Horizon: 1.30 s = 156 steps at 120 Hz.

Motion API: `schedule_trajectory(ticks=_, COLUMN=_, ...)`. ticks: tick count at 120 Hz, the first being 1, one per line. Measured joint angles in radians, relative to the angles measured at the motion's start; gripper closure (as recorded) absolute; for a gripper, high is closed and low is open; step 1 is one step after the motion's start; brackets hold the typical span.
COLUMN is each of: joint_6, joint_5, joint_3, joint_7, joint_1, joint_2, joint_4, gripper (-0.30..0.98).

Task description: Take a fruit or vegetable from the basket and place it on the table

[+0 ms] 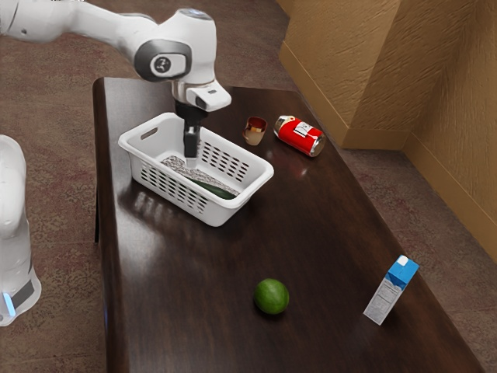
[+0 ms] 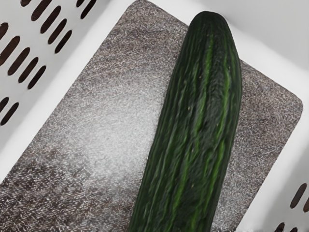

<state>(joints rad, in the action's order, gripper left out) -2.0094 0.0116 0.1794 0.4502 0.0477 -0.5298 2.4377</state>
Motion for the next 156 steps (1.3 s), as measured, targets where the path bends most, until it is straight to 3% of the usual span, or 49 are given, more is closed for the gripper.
schedule_trajectory(ticks=66, joint_6=-0.045, joint_5=0.056, joint_3=-0.001, joint_7=0.230, joint_1=-0.020, joint_2=0.068, joint_4=0.033, gripper=0.02)
schedule_trajectory(ticks=156, joint_6=-0.107, joint_5=0.087, joint_3=0.000, joint_7=0.333, joint_1=0.016, joint_2=0.127, joint_4=0.036, gripper=0.04)
